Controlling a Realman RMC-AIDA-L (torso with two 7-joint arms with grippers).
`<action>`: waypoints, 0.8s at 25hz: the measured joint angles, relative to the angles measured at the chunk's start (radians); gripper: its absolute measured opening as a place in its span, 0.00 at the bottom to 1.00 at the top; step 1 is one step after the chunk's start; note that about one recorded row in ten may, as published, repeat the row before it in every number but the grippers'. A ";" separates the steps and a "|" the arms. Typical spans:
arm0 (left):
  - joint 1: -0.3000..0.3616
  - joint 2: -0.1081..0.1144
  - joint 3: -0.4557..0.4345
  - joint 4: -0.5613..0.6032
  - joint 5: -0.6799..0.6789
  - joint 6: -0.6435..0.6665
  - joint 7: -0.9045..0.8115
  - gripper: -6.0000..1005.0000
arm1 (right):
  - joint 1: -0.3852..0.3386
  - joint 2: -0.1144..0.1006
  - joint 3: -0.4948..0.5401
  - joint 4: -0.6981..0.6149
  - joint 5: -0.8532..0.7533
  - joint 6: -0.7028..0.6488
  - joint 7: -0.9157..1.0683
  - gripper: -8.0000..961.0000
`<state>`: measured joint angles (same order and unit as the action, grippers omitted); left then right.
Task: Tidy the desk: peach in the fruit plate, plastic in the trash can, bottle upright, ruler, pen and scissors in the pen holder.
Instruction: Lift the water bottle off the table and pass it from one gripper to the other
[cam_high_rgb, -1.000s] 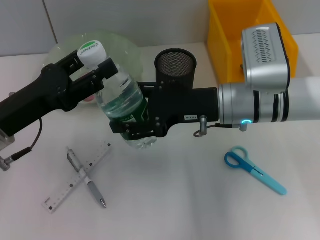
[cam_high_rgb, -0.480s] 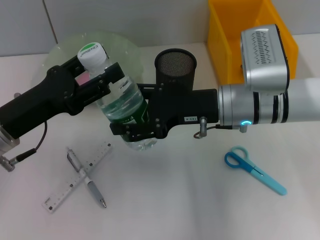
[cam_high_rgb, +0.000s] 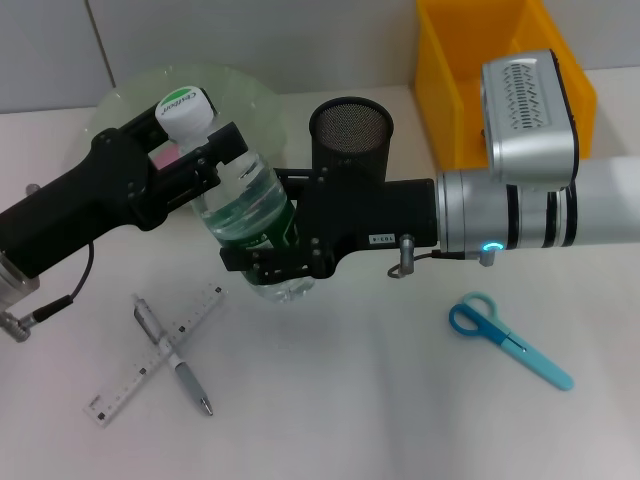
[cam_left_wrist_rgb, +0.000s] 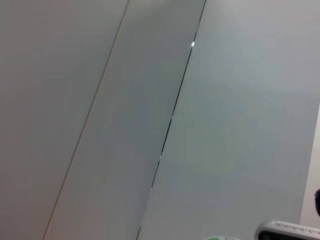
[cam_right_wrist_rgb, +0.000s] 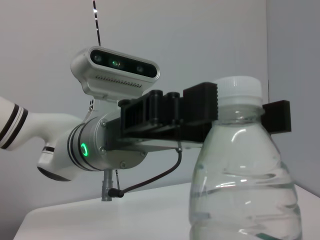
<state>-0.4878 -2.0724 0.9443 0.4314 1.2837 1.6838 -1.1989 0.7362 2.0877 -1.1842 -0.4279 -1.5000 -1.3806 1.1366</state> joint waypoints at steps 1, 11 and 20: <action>0.000 0.000 0.000 -0.003 0.000 0.000 0.006 0.71 | 0.000 0.000 0.000 0.000 0.000 0.000 0.000 0.81; -0.001 0.000 0.002 -0.009 -0.001 -0.002 0.020 0.55 | 0.000 0.000 0.000 0.000 0.001 -0.006 0.000 0.81; -0.005 0.005 0.002 -0.017 0.004 -0.005 0.036 0.46 | -0.002 0.000 0.000 -0.001 0.002 -0.009 0.000 0.81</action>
<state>-0.4932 -2.0675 0.9465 0.4144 1.2881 1.6793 -1.1625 0.7340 2.0876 -1.1842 -0.4285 -1.4976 -1.3894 1.1367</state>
